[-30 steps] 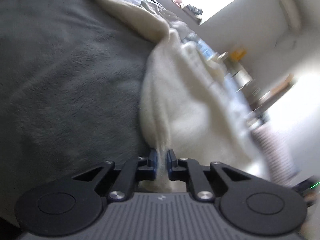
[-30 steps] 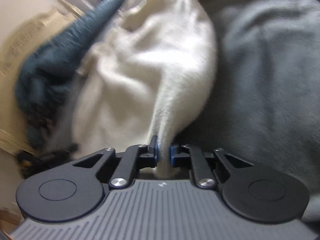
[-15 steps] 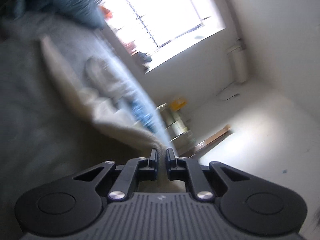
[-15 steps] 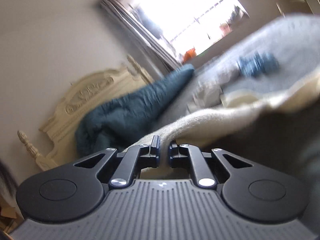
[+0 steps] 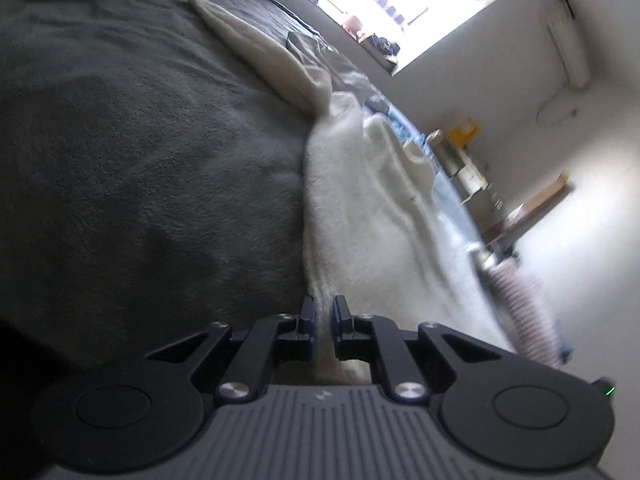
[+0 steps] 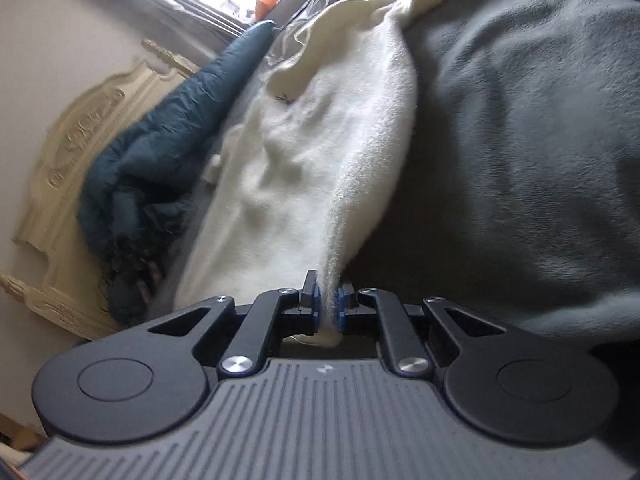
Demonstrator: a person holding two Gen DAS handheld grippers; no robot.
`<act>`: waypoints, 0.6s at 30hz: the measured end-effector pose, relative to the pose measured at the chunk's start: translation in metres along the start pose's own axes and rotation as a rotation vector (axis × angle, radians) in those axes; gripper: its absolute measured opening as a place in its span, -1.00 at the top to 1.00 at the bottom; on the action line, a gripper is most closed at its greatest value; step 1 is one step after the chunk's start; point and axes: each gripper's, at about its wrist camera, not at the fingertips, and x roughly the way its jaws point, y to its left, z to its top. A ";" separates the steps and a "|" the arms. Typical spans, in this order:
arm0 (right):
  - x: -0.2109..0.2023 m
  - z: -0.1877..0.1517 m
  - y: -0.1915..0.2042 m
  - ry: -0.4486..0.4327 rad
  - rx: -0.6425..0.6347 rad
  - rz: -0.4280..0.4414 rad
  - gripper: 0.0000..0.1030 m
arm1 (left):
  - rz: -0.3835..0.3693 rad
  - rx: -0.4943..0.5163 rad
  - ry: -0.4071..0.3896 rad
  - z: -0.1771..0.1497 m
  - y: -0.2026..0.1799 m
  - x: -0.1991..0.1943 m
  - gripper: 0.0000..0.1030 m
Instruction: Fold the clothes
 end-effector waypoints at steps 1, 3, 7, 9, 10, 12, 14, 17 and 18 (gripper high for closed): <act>0.002 -0.003 -0.002 0.012 -0.003 -0.020 0.87 | 0.010 0.011 0.009 -0.002 0.001 0.004 0.84; 0.009 -0.004 -0.013 0.039 0.006 -0.053 0.87 | 0.028 0.025 0.025 -0.005 0.003 0.010 0.84; 0.016 -0.017 -0.017 0.094 -0.019 -0.123 0.83 | 0.040 0.037 0.068 -0.006 0.010 0.009 0.81; 0.011 -0.022 -0.017 0.101 -0.034 -0.138 0.82 | 0.071 0.071 0.085 -0.003 0.005 0.007 0.70; 0.007 -0.023 -0.018 0.100 -0.038 -0.141 0.81 | 0.102 0.095 0.095 -0.002 0.002 0.003 0.67; -0.010 -0.022 -0.018 0.059 -0.055 -0.160 0.81 | 0.159 0.142 0.080 0.001 -0.005 -0.008 0.54; -0.031 -0.017 -0.018 -0.022 -0.082 -0.188 0.80 | 0.192 0.189 0.048 0.008 -0.014 -0.017 0.46; -0.047 -0.003 -0.002 -0.143 -0.189 -0.198 0.80 | 0.192 0.277 -0.018 0.022 -0.039 -0.016 0.07; -0.044 0.001 0.006 -0.158 -0.247 -0.195 0.80 | 0.174 0.300 -0.024 0.025 -0.049 -0.008 0.02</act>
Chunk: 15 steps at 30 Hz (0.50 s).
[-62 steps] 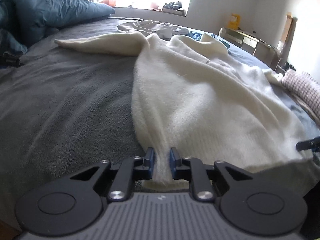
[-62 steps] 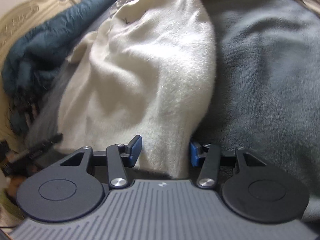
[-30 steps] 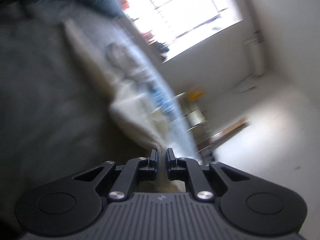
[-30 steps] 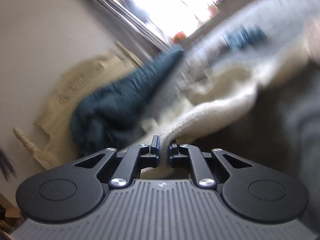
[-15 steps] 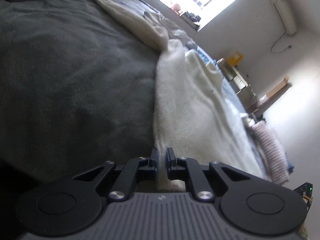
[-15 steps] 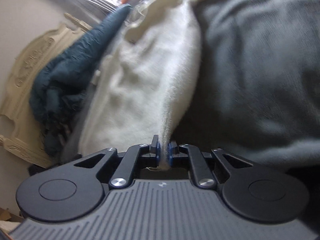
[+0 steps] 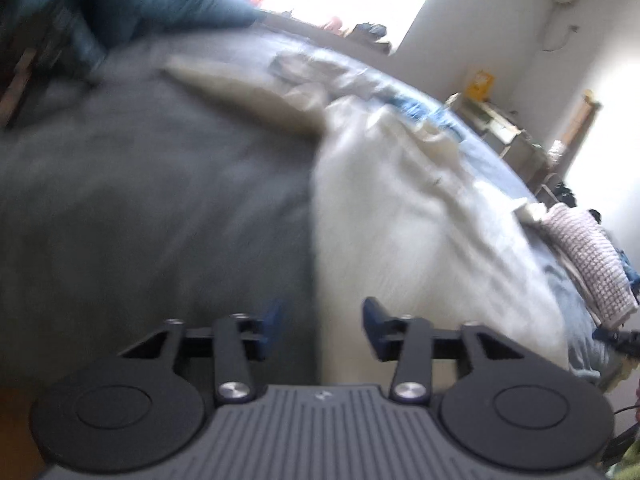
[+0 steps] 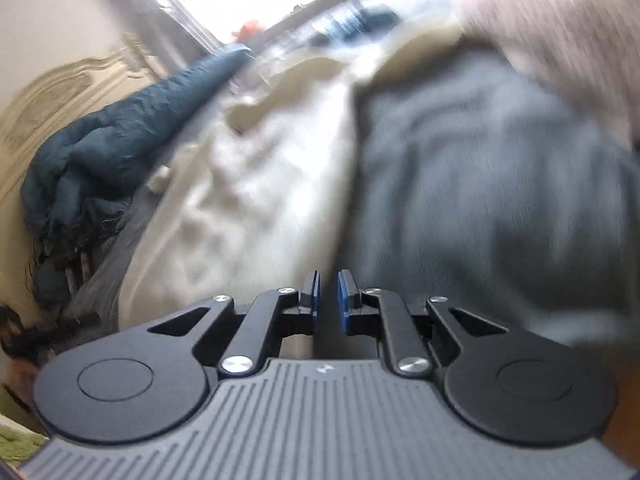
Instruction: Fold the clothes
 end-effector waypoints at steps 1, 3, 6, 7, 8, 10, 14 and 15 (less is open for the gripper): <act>0.009 0.005 0.009 -0.008 -0.047 0.007 0.80 | -0.017 0.022 -0.010 0.006 -0.010 0.007 -0.01; 0.028 0.015 0.029 -0.023 -0.141 0.023 0.80 | -0.059 0.049 -0.014 0.017 -0.030 0.028 -0.09; 0.065 0.026 0.058 -0.032 -0.248 0.062 0.80 | -0.101 0.066 -0.008 0.031 -0.054 0.069 -0.09; 0.076 0.027 0.063 -0.033 -0.268 0.059 0.80 | -0.101 0.064 -0.003 0.034 -0.058 0.083 -0.09; 0.086 0.029 0.066 -0.026 -0.274 0.055 0.80 | -0.096 0.060 0.005 0.034 -0.059 0.093 -0.09; 0.106 0.028 0.066 0.024 -0.270 0.041 0.80 | -0.047 0.066 0.028 0.030 -0.057 0.108 -0.08; 0.127 0.018 0.057 0.133 -0.300 -0.007 0.82 | -0.078 0.041 0.039 0.019 -0.038 0.114 -0.01; 0.125 0.021 0.057 0.149 -0.301 -0.006 0.82 | -0.098 0.024 0.037 0.021 -0.033 0.110 -0.02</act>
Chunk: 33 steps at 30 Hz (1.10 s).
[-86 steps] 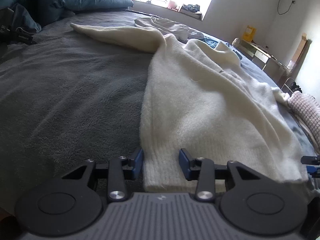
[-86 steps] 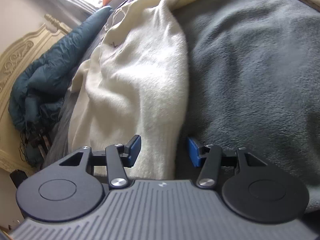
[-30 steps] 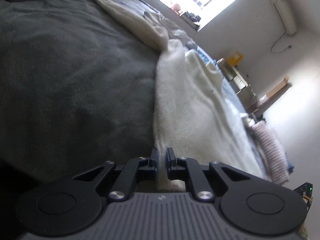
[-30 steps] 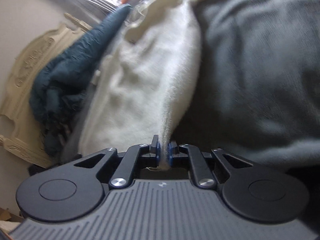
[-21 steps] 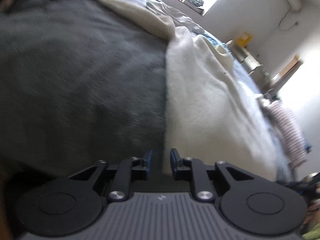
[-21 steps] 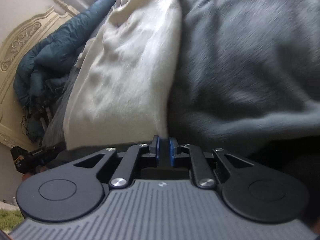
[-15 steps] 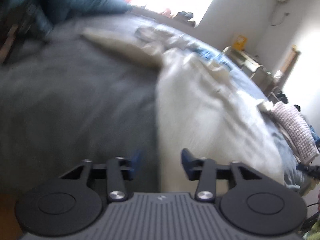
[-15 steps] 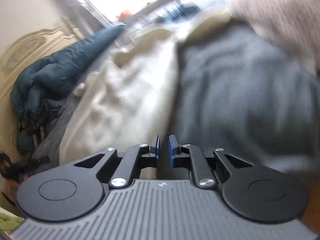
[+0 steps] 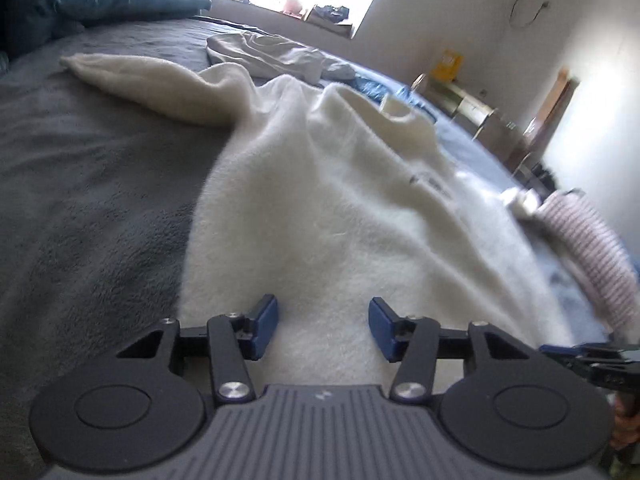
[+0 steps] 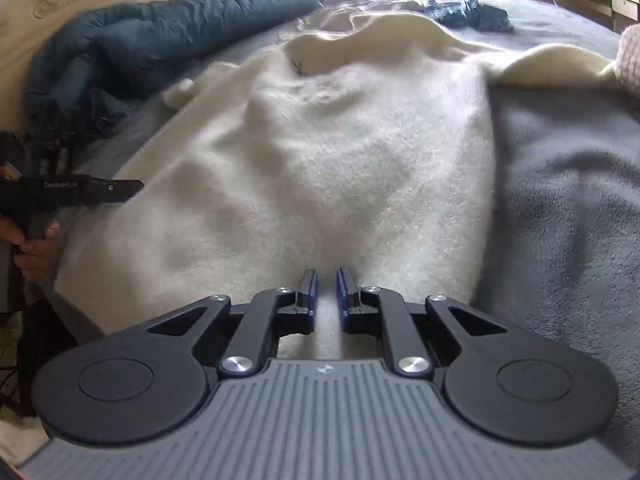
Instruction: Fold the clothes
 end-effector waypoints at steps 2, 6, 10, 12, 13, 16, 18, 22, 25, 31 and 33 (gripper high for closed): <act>-0.005 0.016 0.001 0.043 0.013 -0.007 0.79 | -0.037 -0.029 -0.028 0.007 0.008 -0.009 -0.07; -0.008 0.056 0.019 -0.017 -0.040 0.009 0.70 | -0.058 -0.102 -0.114 0.043 0.040 -0.013 -0.14; 0.029 0.092 0.033 -0.075 -0.070 0.014 0.51 | 0.002 -0.258 -0.189 0.097 0.089 0.008 -0.14; 0.052 0.101 0.034 -0.069 -0.038 0.025 0.51 | 0.071 -0.339 -0.233 0.125 0.117 0.019 -0.14; 0.064 0.105 0.033 -0.060 -0.016 0.032 0.51 | 0.110 -0.373 -0.251 0.139 0.130 0.023 -0.14; 0.087 0.103 0.033 -0.027 0.008 0.041 0.51 | 0.220 -0.410 -0.290 0.181 0.163 0.037 -0.15; 0.096 0.100 0.031 -0.011 0.011 0.046 0.49 | 0.298 -0.395 -0.290 0.211 0.177 0.051 -0.15; 0.101 0.093 0.024 -0.012 0.039 0.060 0.48 | 0.431 -0.402 -0.206 0.265 0.208 0.094 -0.17; 0.103 0.093 0.022 -0.022 0.057 0.070 0.46 | 0.521 -0.400 -0.125 0.291 0.222 0.130 -0.13; 0.105 0.090 0.024 -0.038 0.028 0.063 0.41 | 0.600 -0.383 -0.121 0.292 0.225 0.160 0.61; 0.105 0.089 0.024 -0.042 0.019 0.066 0.40 | 0.548 -0.420 -0.170 0.282 0.230 0.147 0.76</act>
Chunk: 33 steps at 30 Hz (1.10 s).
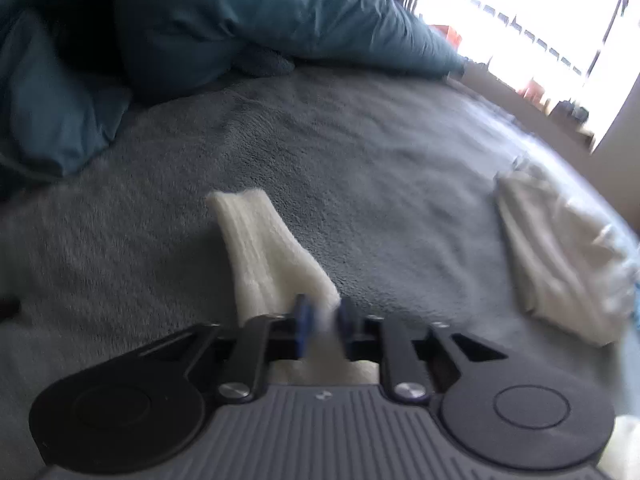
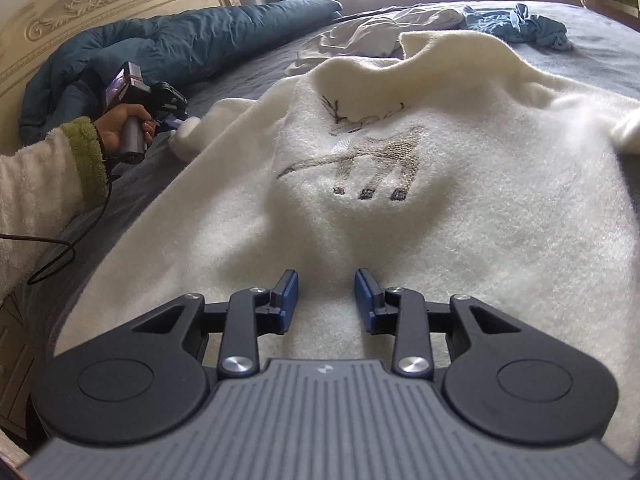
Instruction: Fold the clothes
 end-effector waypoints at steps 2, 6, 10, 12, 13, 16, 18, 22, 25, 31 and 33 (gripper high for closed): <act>0.000 0.000 -0.002 0.000 0.003 0.007 0.40 | -0.060 -0.058 -0.041 -0.003 0.021 -0.021 0.79; 0.001 -0.001 -0.005 -0.004 0.018 0.019 0.39 | -0.237 -0.218 -0.107 -0.010 0.074 -0.076 0.84; 0.001 -0.002 -0.006 -0.009 0.037 0.025 0.39 | -0.315 -0.282 -0.140 -0.028 0.124 -0.131 0.85; 0.001 -0.003 -0.006 -0.012 0.042 0.023 0.39 | -0.309 -0.291 -0.133 -0.042 0.144 -0.150 0.85; 0.001 -0.003 -0.005 -0.013 0.042 0.020 0.39 | -0.307 -0.298 -0.119 -0.051 0.153 -0.156 0.85; 0.002 -0.003 -0.003 -0.010 0.035 0.006 0.39 | -0.266 -0.309 -0.099 -0.072 0.173 -0.167 0.88; 0.002 -0.002 -0.001 -0.005 0.025 -0.003 0.39 | -0.275 -0.315 -0.137 -0.081 0.185 -0.179 0.84; 0.003 0.000 -0.001 0.010 0.036 -0.011 0.39 | -0.293 -0.302 -0.210 -0.097 0.205 -0.203 0.52; 0.006 0.001 0.001 0.019 0.043 -0.022 0.37 | -0.290 -0.185 -0.226 -0.097 0.208 -0.208 0.11; 0.009 0.002 0.015 0.025 0.027 -0.071 0.17 | -0.215 -0.007 -0.219 -0.091 0.194 -0.189 -0.32; 0.011 0.002 0.022 0.032 0.000 -0.098 0.09 | -0.212 -0.042 -0.225 -0.089 0.198 -0.179 -0.33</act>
